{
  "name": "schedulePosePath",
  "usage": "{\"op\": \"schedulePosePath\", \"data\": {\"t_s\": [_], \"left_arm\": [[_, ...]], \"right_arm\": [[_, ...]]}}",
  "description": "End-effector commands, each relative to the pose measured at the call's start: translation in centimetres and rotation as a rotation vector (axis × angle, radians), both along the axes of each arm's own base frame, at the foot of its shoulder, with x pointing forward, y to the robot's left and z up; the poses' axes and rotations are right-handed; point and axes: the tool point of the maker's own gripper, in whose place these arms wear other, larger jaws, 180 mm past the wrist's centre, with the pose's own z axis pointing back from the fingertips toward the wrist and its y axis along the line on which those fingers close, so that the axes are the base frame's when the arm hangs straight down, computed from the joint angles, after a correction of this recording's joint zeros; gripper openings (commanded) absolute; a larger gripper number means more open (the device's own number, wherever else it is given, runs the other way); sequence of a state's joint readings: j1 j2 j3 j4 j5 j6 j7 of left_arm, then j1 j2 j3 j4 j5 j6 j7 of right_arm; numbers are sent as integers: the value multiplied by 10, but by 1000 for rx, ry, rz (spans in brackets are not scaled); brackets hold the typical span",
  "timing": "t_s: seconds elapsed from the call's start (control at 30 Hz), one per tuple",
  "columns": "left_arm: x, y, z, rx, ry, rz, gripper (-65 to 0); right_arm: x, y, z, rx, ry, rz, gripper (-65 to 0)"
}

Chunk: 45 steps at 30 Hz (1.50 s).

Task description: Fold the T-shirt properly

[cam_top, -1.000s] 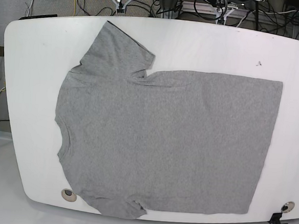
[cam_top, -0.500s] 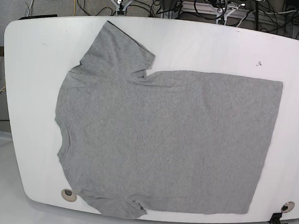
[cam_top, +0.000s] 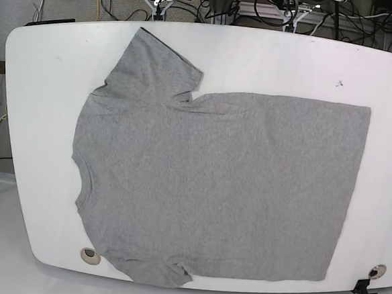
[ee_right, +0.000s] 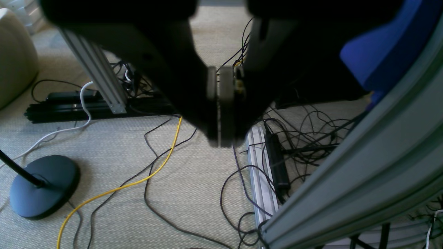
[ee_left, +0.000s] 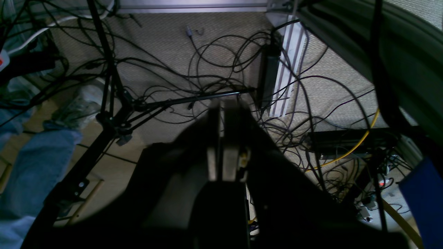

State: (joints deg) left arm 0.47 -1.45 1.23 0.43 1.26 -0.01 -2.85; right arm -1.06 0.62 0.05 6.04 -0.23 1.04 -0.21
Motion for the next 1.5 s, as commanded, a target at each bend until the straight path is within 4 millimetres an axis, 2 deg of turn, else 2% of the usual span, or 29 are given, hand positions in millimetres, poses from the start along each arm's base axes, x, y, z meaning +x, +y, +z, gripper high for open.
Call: {"op": "schedulePosePath", "data": {"t_s": [0.0, 0.5, 0.77, 0.8, 1.47], "left_arm": [[0, 2, 0, 1, -2, 0, -650], [-2, 0, 0, -4, -9, 0, -650], [-14, 6, 1, 4, -5, -2, -650], [-3, 3, 0, 4, -21, -22, -650], [1, 3, 1, -2, -50, -39, -650]], "right_arm": [[1, -2, 0, -3, -4, -1, -650], [2, -2, 0, -2, -7, 8, -650], [0, -8, 0, -7, -19, -3, -650], [13, -1, 1, -1, -36, 2, -650], [11, -2, 1, -6, -29, 14, -650]]}}
